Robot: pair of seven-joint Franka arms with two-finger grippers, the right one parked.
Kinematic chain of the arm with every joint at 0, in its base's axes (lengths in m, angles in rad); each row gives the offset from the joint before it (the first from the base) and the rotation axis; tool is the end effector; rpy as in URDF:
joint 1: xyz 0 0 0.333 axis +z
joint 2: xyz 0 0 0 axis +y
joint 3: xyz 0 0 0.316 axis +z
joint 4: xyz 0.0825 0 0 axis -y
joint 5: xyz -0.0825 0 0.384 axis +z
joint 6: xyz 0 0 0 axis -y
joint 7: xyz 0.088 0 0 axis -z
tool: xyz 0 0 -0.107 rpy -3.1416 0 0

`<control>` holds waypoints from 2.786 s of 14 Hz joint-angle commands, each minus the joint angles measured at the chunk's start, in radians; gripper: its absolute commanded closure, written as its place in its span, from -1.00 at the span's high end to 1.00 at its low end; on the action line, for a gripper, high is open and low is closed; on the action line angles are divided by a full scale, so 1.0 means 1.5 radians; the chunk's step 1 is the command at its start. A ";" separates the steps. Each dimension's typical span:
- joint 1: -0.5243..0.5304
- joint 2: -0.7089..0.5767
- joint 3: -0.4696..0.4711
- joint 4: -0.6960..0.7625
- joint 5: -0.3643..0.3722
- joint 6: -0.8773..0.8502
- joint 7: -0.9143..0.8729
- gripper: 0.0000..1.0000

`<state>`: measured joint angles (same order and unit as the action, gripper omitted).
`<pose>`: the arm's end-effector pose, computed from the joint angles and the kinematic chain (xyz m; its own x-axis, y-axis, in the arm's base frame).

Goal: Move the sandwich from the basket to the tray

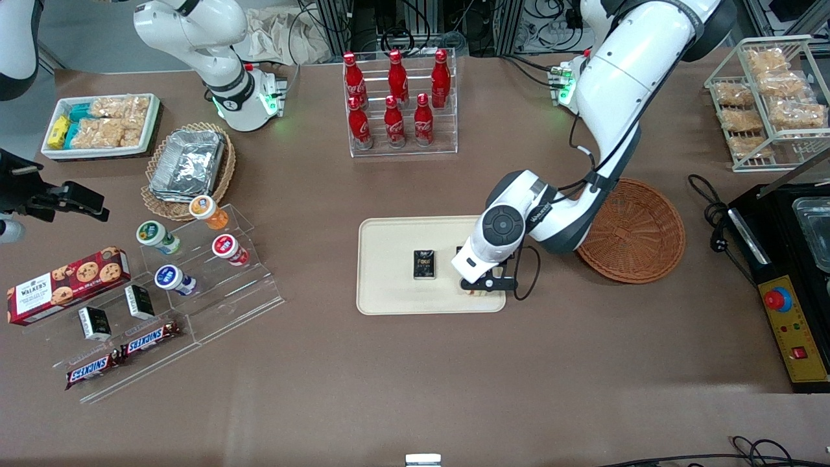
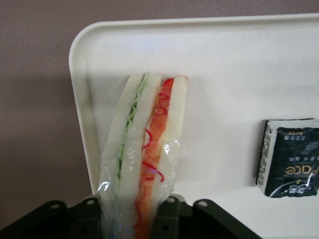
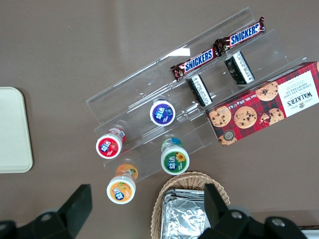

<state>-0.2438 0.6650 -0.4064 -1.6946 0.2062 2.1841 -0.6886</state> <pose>0.5472 -0.3741 0.2247 0.9892 -0.0271 -0.1443 -0.0271 -0.9996 0.0020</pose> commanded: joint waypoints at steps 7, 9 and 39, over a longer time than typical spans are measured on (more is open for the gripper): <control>-0.003 0.001 0.003 0.009 0.019 0.004 -0.032 1.00; 0.001 -0.012 0.003 0.011 0.019 0.000 -0.039 1.00; 0.030 -0.615 0.368 -0.026 -0.117 -0.452 0.511 1.00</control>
<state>-0.1853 -0.2449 0.1315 -1.7199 0.0413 1.5183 0.0449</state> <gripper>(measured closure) 0.000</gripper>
